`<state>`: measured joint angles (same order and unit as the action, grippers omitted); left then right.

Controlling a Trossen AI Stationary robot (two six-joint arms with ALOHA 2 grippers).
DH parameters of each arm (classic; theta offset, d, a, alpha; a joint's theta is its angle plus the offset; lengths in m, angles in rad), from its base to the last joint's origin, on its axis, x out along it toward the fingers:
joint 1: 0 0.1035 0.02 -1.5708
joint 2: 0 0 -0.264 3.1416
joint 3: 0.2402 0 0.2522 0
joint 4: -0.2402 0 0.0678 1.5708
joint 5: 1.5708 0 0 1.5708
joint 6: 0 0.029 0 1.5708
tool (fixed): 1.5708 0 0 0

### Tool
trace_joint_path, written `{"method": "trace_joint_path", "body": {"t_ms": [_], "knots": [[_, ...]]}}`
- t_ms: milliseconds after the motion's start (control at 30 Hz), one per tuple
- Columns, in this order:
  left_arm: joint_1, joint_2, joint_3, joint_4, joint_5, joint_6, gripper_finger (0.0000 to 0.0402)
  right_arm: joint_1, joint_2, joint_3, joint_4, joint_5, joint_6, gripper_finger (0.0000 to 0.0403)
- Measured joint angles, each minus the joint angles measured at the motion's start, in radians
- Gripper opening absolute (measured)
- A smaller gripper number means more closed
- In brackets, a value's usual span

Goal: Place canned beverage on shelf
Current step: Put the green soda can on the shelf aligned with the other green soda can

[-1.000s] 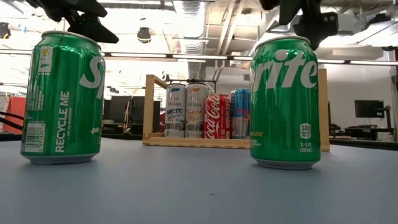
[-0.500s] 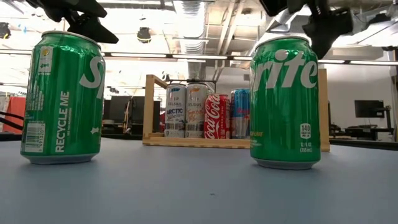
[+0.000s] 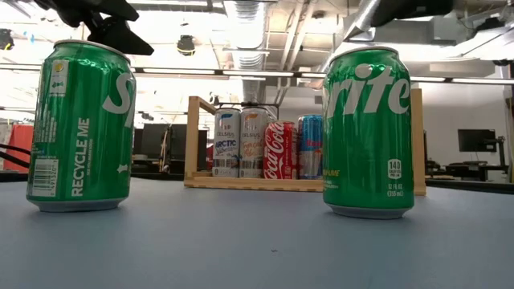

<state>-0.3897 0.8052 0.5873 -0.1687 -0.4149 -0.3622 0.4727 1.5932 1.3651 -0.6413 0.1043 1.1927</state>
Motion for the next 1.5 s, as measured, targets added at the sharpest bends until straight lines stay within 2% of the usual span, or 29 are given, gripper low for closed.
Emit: {"method": "trace_joint_path", "body": {"t_ms": [500,867,1100,1333,1500], "knots": [[0.0,0.0,0.0,0.001,0.0,0.0,0.0306,-0.074,0.001,0.0,-0.037,0.032,-0.027,0.0382],[0.0,0.0,0.0,-0.025,0.0,-0.001,0.0306,-0.103,0.001,0.0,-0.042,-0.053,-0.101,0.0382],[0.0,0.0,0.0,-0.025,0.0,-0.001,0.0306,-0.113,0.001,0.002,-0.106,-0.107,-0.12,0.0382],[0.0,0.0,0.0,-0.025,0.0,-0.001,0.0306,-0.112,0.001,0.131,-0.235,-0.114,-0.152,0.0382],[0.0,0.0,0.0,-0.025,0.0,-0.001,0.0306,-0.096,0.005,0.231,-0.316,-0.06,-0.18,0.0382]]}}
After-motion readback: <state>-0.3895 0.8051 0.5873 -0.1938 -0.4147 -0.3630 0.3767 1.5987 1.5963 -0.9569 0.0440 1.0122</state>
